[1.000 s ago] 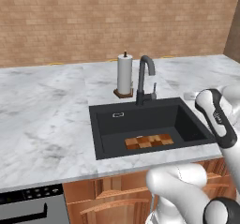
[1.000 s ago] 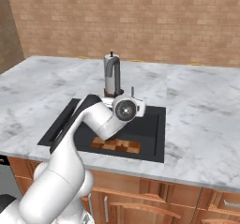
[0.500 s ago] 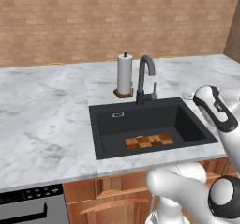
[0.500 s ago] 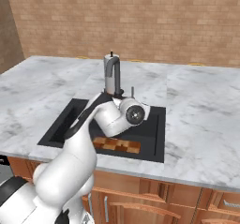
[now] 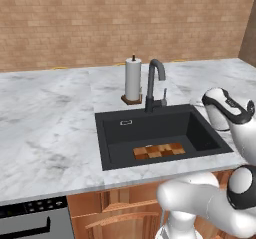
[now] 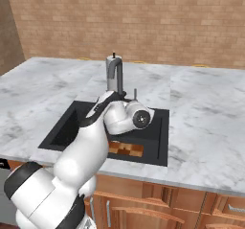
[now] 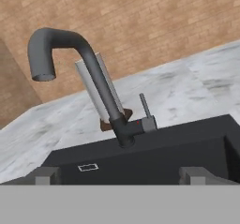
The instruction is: Turn on the sink faucet with hot water and rinse the cutting board for ten seconds, then turn off the faucet. Push the cutting board to reach the water if necessary.
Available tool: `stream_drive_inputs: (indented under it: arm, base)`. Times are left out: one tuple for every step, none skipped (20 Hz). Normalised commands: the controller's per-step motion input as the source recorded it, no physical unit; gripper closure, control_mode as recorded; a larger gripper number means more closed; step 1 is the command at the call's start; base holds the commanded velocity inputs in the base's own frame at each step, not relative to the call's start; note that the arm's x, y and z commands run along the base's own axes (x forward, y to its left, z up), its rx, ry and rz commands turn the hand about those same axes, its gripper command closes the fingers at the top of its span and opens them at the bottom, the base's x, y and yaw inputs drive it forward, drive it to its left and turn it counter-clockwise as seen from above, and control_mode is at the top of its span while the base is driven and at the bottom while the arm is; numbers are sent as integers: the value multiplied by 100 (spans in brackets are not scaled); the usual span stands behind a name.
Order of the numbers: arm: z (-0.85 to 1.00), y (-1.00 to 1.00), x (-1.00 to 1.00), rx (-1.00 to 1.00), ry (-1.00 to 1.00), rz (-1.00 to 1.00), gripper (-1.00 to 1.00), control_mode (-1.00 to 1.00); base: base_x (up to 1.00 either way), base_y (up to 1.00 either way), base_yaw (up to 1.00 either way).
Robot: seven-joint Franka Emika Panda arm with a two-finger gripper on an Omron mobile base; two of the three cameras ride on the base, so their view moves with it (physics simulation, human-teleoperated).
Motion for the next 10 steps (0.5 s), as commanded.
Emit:
stream_drive_inputs:
  arm:
    - [-12, 0, 40, 5, 0, 0, -100, -100]
    - [-9, 0, 43, 5, 0, 0, -100, -100]
    - [-9, 0, 38, 5, 0, 0, -100, -100]
    - [-9, 0, 36, 5, 0, 0, -100, -100]
    - [-6, 0, 37, 3, 0, 0, -100, -100]
    - [-6, 0, 39, 2, 0, 0, -100, -100]
    - [-6, 0, 38, 2, 0, 0, -100, -100]
    - [-7, 0, 37, 0, -3, 0, -100, -100]
    - [0, 0, 35, 0, -7, 0, -100, -100]
    - [0, 0, 27, 0, -11, 0, -100, -100]
  base:
    - [0, 0, 0]
    - [0, 0, 0]
    - [0, 0, 0]
    - [0, 0, 0]
    - [0, 0, 0]
    - [0, 0, 0]
    - [0, 0, 0]
    - [0, 0, 0]
    - [0, 0, 0]
    - [0, 0, 0]
